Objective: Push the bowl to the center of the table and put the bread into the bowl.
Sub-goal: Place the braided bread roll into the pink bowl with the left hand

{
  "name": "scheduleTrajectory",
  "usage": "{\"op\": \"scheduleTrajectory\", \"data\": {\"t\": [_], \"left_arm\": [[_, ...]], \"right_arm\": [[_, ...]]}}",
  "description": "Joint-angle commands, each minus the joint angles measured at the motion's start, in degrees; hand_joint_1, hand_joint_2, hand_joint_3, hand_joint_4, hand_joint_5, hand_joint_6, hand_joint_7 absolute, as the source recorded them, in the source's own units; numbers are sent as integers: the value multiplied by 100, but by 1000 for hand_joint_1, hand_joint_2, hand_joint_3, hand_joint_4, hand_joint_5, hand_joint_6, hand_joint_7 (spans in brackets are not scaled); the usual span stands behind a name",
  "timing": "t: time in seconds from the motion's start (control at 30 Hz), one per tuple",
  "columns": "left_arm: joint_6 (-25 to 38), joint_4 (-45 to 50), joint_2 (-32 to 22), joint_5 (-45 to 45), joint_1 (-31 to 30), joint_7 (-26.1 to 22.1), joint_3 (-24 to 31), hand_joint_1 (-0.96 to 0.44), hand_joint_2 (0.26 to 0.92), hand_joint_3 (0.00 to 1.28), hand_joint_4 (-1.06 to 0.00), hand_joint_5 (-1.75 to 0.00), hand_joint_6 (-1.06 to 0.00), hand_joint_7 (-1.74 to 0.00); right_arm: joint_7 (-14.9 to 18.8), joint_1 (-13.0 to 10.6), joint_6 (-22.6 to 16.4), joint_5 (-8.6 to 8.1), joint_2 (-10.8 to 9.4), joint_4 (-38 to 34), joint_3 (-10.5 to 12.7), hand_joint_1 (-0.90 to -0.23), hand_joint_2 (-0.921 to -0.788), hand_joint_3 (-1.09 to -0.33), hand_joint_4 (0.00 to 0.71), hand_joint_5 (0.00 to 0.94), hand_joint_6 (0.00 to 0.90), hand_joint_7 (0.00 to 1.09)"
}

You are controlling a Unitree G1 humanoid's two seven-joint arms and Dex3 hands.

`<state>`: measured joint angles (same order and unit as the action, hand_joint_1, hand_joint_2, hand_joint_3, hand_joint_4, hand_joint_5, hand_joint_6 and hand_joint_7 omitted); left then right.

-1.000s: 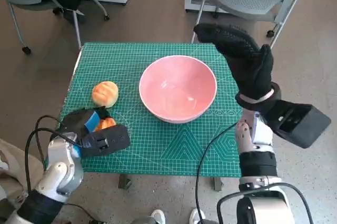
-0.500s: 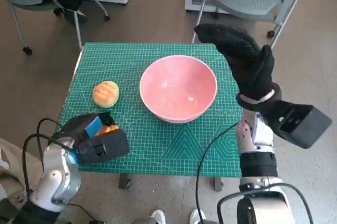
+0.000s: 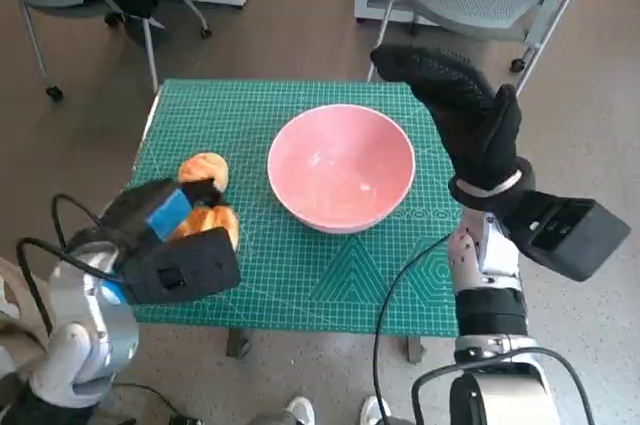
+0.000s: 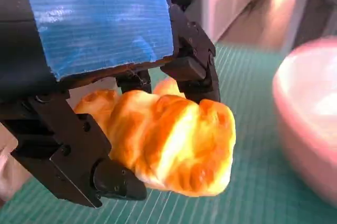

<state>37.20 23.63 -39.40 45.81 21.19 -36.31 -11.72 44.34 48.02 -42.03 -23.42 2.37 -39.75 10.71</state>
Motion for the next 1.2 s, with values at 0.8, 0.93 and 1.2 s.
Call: {"op": "scheduleTrajectory", "data": {"t": [0.8, 0.93, 1.2], "left_arm": [[-1110, -650, 1037, 88, 2026, 1039, -143, 3, 852, 101, -835, -1045, -697, -1062], [-1280, -1182, 1282, 89, 2288, 1226, -326, 3, 893, 45, -810, -1050, -676, -1100], [-1722, -2359, 1653, 46, 2852, 1525, -628, 2, 918, 23, -770, -1095, -656, -1122]], "right_arm": [[143, 20, 64, -117, 189, -192, 52, -704, -921, -836, 63, 0, -1, 257], [140, 14, 68, -121, 217, -165, 51, -705, -921, -835, 61, 0, -1, 257], [171, -9, 65, -148, 270, -141, 78, -712, -921, -829, 45, 0, -1, 248]]}}
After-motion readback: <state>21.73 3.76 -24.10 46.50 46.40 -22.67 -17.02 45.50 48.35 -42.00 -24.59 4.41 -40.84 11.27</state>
